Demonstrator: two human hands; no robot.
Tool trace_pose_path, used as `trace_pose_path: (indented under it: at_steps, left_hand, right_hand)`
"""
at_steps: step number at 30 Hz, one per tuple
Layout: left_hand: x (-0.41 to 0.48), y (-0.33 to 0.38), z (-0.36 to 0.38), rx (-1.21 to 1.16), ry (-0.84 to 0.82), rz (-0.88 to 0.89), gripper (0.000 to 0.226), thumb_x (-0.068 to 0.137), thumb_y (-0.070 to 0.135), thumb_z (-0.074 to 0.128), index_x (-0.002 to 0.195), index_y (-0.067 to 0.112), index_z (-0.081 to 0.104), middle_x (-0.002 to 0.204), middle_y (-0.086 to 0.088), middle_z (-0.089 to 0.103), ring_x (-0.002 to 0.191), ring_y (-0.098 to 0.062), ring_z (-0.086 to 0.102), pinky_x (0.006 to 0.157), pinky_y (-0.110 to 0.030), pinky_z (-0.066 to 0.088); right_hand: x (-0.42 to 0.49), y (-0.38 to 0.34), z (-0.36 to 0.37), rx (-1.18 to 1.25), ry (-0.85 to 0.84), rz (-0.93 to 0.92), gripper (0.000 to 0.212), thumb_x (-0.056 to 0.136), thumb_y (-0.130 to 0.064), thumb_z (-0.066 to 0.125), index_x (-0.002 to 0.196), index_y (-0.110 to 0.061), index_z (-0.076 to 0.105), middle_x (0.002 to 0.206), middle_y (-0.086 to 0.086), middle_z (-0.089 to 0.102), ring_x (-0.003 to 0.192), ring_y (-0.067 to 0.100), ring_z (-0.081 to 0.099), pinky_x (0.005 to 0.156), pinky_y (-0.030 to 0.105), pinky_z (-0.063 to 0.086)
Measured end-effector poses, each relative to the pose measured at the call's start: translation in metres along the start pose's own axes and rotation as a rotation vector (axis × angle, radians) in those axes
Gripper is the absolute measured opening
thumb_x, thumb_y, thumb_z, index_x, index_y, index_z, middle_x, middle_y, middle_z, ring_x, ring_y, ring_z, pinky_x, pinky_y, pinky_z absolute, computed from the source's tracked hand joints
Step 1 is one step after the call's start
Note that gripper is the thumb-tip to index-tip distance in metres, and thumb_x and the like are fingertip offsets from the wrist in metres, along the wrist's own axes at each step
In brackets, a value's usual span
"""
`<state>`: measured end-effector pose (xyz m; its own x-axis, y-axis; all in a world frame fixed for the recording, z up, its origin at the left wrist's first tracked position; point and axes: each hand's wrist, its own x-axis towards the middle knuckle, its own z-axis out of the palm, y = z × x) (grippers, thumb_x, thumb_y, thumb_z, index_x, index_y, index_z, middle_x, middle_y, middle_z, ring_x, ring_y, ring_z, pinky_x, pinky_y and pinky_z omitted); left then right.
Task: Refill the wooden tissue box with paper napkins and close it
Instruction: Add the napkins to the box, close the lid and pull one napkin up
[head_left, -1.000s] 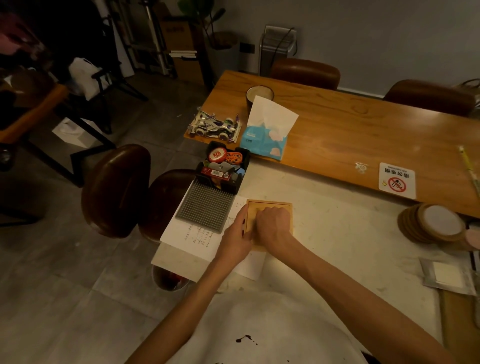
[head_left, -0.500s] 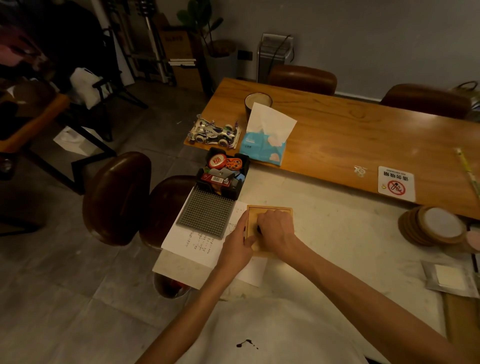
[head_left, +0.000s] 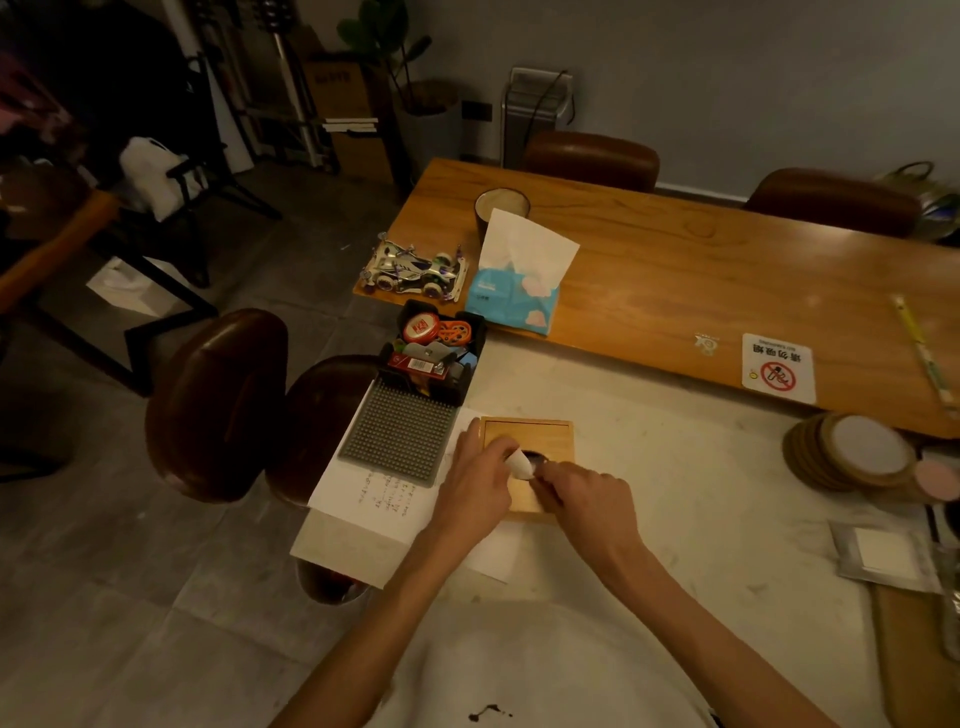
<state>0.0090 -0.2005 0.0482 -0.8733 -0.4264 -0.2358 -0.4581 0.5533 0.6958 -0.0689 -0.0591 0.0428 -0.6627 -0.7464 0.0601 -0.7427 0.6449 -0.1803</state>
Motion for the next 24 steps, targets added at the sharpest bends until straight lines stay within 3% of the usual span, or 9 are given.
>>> trace_pose_path:
  at_steps: [2,5,7,9,11,14,17,21,24]
  left_hand:
    - [0.011,-0.004,-0.001,-0.054,-0.032,-0.020,0.021,0.097,0.017,0.054,0.116,0.019,0.063,0.163,-0.004,0.012,0.151,-0.022,0.007,0.116,-0.038,0.027]
    - [0.023,-0.009,-0.006,-0.142,-0.073,-0.027,0.010,0.092,0.019,0.064,0.101,0.016,0.067,0.163,-0.004,0.015,0.152,-0.023,0.006,0.120,-0.042,0.021]
    - [0.029,-0.010,-0.009,-0.173,-0.056,-0.009,0.004,0.090,0.018,0.066,0.092,0.021,0.065,0.161,-0.002,0.022,0.152,-0.023,0.006,0.121,-0.045,0.017]
    - [0.033,-0.007,-0.013,-0.203,-0.050,0.017,0.011,0.090,0.016,0.065,0.086,0.025,0.062,0.160,-0.001,0.026,0.152,-0.022,0.006,0.122,-0.048,0.012]
    - [0.037,-0.003,-0.017,-0.238,-0.054,0.045,0.018,0.090,0.013,0.064,0.082,0.029,0.060,0.160,0.000,0.028,0.152,-0.021,0.008,0.122,-0.050,0.011]
    - [0.040,0.003,-0.021,-0.252,-0.092,0.099,0.020,0.091,0.012,0.063,0.083,0.029,0.060,0.160,0.000,0.027,0.152,-0.021,0.009,0.122,-0.051,0.010]
    - [0.042,0.003,-0.022,-0.252,-0.119,0.090,0.008,0.092,0.014,0.062,0.091,0.022,0.062,0.161,-0.001,0.026,0.152,-0.022,0.008,0.123,-0.049,0.009]
    - [0.040,-0.005,-0.022,-0.326,-0.110,0.099,0.011,0.093,0.017,0.062,0.088,0.027,0.065,0.158,0.002,0.031,0.151,-0.020,0.014,0.122,-0.047,0.012]
    - [0.035,-0.007,-0.021,-0.374,-0.106,0.113,0.009,0.094,0.017,0.061,0.091,0.023,0.066,0.156,0.006,0.035,0.150,-0.015,0.015,0.119,-0.037,0.014]
  right_hand:
    - [-0.003,0.000,0.004,-0.008,0.038,0.010,0.015,0.080,-0.028,0.077,0.076,-0.028,0.062,0.057,-0.007,0.062,0.037,0.014,0.053,0.034,0.022,0.027]
    - [-0.003,0.002,0.006,0.096,0.070,0.031,0.009,0.088,-0.036,0.067,0.085,-0.029,0.065,0.069,-0.009,0.067,0.048,0.012,0.059,0.039,0.023,0.033]
    - [0.002,0.004,0.000,0.276,-0.043,0.106,0.018,0.091,-0.045,0.058,0.102,-0.033,0.066,0.087,-0.011,0.068,0.068,0.010,0.062,0.053,0.025,0.044]
    - [0.012,0.008,-0.007,0.493,-0.209,0.180,0.032,0.088,-0.052,0.058,0.114,-0.035,0.062,0.095,-0.009,0.064,0.077,0.010,0.059,0.064,0.028,0.047]
    - [0.024,0.014,-0.014,0.655,-0.343,0.227,0.036,0.085,-0.052,0.064,0.116,-0.034,0.063,0.091,-0.001,0.064,0.076,0.013,0.055,0.066,0.032,0.045]
    - [0.043,0.026,-0.016,0.832,-0.400,0.297,0.026,0.082,-0.041,0.071,0.106,-0.030,0.066,0.090,0.003,0.062,0.077,0.013,0.051,0.070,0.029,0.042]
    - [0.056,0.038,-0.017,0.889,-0.446,0.264,0.016,0.081,-0.033,0.075,0.094,-0.025,0.069,0.080,-0.001,0.057,0.076,0.015,0.051,0.075,0.035,0.046]
    - [0.059,0.039,-0.019,0.808,-0.504,0.165,0.023,0.087,-0.035,0.068,0.110,-0.034,0.067,0.102,-0.005,0.064,0.087,0.012,0.054,0.079,0.031,0.047]
    - [0.055,0.034,-0.017,0.741,-0.496,0.138,0.013,0.087,-0.040,0.066,0.098,-0.034,0.070,0.100,-0.005,0.064,0.090,0.013,0.056,0.080,0.031,0.047]
